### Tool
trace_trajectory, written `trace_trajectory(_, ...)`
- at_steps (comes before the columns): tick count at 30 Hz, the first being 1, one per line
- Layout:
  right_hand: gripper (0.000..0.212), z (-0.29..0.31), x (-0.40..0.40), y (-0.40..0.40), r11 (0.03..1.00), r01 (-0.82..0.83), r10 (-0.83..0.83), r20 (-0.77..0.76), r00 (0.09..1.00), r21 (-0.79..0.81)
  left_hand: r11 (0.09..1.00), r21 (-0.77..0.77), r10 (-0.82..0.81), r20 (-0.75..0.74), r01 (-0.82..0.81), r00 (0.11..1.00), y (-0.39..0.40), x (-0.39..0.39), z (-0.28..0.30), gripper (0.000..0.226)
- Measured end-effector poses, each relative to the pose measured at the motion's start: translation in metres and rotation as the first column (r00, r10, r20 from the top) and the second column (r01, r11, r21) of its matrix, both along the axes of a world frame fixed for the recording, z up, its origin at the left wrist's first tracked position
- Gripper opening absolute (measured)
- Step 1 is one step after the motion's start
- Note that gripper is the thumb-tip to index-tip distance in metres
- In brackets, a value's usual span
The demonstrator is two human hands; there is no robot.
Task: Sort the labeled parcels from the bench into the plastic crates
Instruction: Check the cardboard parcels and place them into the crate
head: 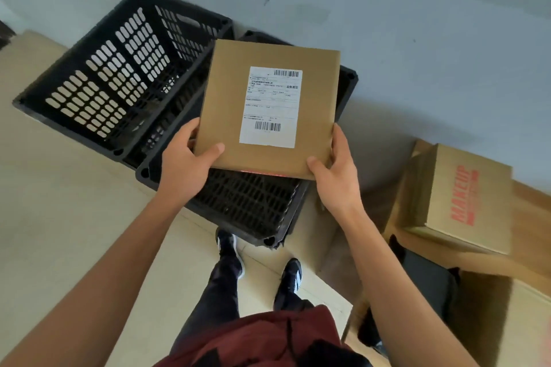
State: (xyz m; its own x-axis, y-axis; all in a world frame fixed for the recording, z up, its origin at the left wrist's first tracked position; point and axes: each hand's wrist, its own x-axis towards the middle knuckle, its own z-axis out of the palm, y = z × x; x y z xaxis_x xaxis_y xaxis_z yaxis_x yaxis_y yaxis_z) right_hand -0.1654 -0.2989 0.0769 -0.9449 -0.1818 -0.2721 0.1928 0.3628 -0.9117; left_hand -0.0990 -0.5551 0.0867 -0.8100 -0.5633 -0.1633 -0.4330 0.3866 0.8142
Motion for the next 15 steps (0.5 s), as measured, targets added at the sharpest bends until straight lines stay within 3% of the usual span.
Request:
trace_trajectory(7, 0.079, -0.004, -0.028, -0.049, 0.986, 0.076, -0.089, 0.079, 0.993, 0.147, 0.984, 0.031, -0.176, 0.081, 0.174, 0.981, -0.055, -0.055, -0.027, 0.075)
trace_trajectory(15, 0.079, -0.026, -0.049, -0.082, 0.951, 0.188, -0.229, 0.149, 0.962, 0.245, 0.876, 0.002, -0.475, 0.177, 0.482, 0.862, -0.084, -0.108, -0.046, 0.081)
